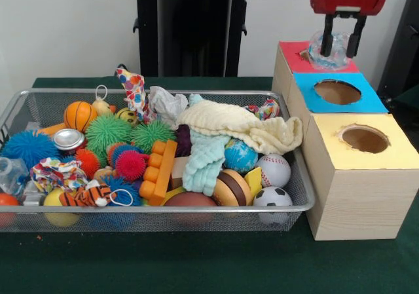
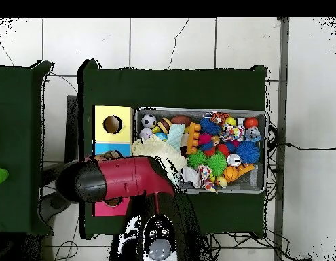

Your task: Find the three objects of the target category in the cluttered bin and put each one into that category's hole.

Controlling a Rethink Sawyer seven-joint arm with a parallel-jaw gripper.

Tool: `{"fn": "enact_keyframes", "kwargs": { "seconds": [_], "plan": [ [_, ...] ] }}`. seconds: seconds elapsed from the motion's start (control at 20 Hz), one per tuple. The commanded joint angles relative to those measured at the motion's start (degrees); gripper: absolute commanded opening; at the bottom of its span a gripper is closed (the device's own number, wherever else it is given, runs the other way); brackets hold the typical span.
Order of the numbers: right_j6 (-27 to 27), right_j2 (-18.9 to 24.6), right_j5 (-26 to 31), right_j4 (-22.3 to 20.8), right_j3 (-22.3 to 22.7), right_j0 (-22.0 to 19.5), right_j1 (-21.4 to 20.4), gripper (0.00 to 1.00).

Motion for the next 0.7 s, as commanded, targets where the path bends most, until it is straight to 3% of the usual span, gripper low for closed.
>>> {"fn": "enact_keyframes", "kwargs": {
  "seconds": [0.05, 0.7],
  "plan": [
    [15.7, -2.8, -2.1, 3.6, -0.3, 0.9, 4.2, 0.00],
    [17.1, -5.5, 3.5, 9.1, -4.5, 6.1, 3.3, 0.00]
  ]
}}
